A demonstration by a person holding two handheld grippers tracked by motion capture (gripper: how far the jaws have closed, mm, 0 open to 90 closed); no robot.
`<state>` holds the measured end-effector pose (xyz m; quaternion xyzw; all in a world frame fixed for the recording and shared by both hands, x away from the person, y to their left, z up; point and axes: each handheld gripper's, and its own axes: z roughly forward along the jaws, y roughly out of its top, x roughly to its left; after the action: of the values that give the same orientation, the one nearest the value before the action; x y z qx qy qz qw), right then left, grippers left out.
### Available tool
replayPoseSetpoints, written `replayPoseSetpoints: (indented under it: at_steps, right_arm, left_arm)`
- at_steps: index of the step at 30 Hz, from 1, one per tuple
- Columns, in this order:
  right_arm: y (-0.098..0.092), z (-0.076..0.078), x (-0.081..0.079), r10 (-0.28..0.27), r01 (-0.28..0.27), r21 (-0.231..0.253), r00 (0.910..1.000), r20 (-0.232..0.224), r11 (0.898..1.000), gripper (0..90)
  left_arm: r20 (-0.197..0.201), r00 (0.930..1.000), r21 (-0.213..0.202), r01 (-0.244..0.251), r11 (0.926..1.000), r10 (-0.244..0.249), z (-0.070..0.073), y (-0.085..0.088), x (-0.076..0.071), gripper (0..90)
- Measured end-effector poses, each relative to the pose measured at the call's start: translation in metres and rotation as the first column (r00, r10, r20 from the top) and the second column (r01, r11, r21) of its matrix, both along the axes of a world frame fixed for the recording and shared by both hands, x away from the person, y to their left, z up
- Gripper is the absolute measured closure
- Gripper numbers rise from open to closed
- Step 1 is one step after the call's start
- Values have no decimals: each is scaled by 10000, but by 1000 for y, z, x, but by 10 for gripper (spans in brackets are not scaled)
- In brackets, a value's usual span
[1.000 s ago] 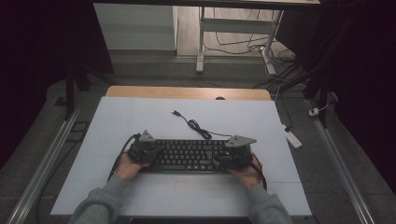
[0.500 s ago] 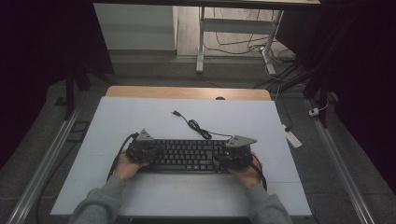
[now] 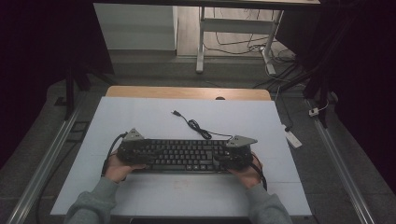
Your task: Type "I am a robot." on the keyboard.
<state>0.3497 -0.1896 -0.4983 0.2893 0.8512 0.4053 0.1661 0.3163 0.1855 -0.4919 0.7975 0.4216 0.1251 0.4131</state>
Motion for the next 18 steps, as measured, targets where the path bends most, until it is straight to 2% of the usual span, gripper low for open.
replayPoseSetpoints:
  at_steps: [6,18]
  right_arm:
    - [0,0,0,-3,3,5,10000,8,10000,464]
    - [0,0,0,-1,1,31,10000,40,10000,465]
  left_arm:
    - [-83,10000,-20,-50,10000,50,0,4,0,277]
    - [-173,9998,9,-55,10000,55,0,3,0,250]
